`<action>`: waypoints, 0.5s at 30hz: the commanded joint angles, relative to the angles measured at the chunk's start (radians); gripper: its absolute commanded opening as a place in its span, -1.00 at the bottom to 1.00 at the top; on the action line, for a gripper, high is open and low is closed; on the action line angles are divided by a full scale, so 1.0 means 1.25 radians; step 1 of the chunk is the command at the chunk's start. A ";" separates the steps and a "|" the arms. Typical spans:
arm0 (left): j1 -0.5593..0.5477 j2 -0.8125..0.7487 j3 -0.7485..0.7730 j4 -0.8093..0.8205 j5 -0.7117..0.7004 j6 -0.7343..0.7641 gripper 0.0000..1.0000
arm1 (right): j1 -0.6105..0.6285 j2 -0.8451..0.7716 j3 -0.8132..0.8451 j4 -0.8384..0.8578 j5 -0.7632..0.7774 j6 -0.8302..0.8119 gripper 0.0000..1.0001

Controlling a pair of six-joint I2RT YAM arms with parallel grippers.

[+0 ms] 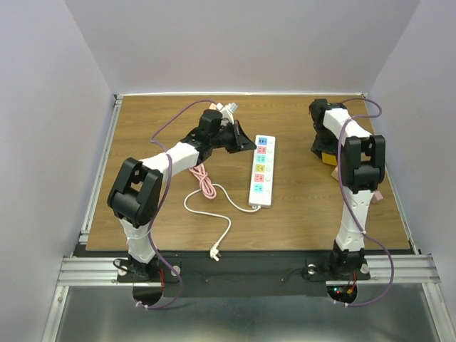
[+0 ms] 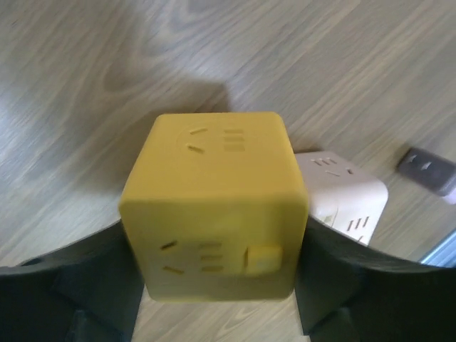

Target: Pull the plug off the socket

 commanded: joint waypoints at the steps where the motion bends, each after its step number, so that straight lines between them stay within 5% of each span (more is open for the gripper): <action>1: 0.035 -0.056 -0.018 -0.059 -0.027 0.050 -1.00 | -0.011 -0.040 0.042 -0.022 0.082 -0.003 0.67; 4: 0.060 -0.077 -0.027 -0.087 -0.039 0.071 -1.00 | -0.010 -0.057 0.058 -0.026 0.061 -0.018 0.99; 15: 0.133 -0.175 -0.052 -0.189 -0.111 0.120 -1.00 | 0.004 -0.219 0.079 0.051 -0.295 -0.107 1.00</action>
